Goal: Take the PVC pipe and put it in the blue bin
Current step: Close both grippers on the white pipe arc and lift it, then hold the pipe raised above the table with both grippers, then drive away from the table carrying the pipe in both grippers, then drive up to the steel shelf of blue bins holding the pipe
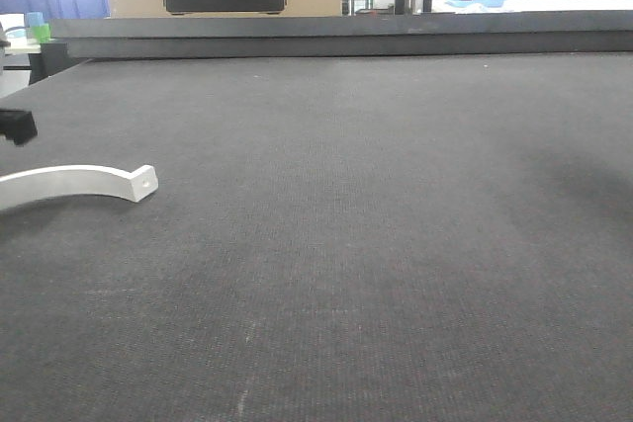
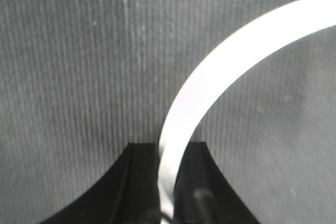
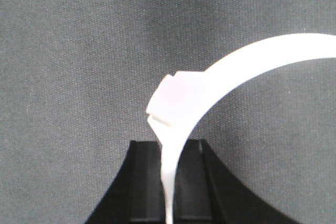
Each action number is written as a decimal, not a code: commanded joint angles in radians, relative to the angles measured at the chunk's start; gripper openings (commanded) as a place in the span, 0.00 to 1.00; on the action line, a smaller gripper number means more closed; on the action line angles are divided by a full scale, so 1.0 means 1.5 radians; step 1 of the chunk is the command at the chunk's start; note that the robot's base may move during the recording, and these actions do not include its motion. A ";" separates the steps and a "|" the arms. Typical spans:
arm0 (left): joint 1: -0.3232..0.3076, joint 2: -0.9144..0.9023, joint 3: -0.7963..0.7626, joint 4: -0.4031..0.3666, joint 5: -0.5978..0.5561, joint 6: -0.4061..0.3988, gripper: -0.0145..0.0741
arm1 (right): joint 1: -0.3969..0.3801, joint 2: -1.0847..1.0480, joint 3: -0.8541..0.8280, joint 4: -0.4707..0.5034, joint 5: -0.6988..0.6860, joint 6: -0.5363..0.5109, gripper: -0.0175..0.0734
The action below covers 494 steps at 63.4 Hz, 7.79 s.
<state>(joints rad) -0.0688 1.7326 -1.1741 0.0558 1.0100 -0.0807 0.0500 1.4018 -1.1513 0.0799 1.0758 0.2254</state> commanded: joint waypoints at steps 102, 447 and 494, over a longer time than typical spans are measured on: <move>-0.005 -0.828 0.321 -0.058 -0.506 0.031 0.04 | 0.002 -0.531 0.287 -0.022 -0.589 -0.082 0.01; -0.005 -0.833 0.321 -0.058 -0.511 0.031 0.04 | 0.002 -0.531 0.287 -0.022 -0.589 -0.082 0.01; -0.005 -0.833 0.321 -0.058 -0.511 0.031 0.04 | 0.002 -0.531 0.287 -0.022 -0.587 -0.082 0.01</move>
<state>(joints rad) -0.0688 0.4899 -0.6929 -0.0264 0.2721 -0.0305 0.0523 0.6124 -0.7237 0.0540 0.2212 0.1039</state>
